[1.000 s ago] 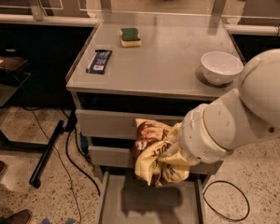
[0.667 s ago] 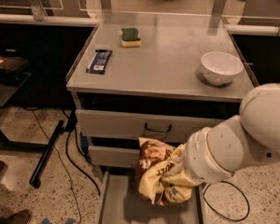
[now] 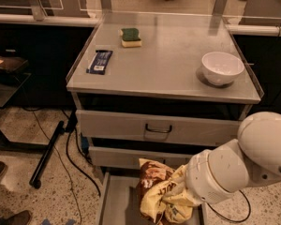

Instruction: Place brown chip bag into bottom drawer

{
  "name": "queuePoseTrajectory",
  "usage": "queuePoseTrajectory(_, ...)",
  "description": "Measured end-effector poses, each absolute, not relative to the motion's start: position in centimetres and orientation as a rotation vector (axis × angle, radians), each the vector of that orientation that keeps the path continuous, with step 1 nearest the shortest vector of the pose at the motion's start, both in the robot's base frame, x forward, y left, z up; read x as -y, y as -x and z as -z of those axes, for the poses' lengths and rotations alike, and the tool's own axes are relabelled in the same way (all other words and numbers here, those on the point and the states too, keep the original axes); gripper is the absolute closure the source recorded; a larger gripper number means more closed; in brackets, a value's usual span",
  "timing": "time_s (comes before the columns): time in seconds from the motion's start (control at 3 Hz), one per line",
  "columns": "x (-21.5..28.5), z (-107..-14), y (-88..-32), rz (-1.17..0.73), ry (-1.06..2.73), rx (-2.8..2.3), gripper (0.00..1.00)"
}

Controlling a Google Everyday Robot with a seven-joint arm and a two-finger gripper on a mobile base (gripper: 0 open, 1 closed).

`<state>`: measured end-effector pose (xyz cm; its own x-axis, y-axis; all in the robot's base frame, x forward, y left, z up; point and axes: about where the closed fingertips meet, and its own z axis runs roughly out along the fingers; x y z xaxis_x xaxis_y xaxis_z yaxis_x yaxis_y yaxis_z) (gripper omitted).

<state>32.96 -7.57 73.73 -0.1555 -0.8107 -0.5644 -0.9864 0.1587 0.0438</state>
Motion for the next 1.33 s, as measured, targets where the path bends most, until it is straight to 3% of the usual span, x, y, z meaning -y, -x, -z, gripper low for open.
queuePoseTrajectory(1.0,3.0,-61.6,-33.0,-0.959,1.538,-1.967,1.00)
queuePoseTrajectory(1.33,2.9,-61.5,-33.0,-0.959,1.539,-1.968,1.00)
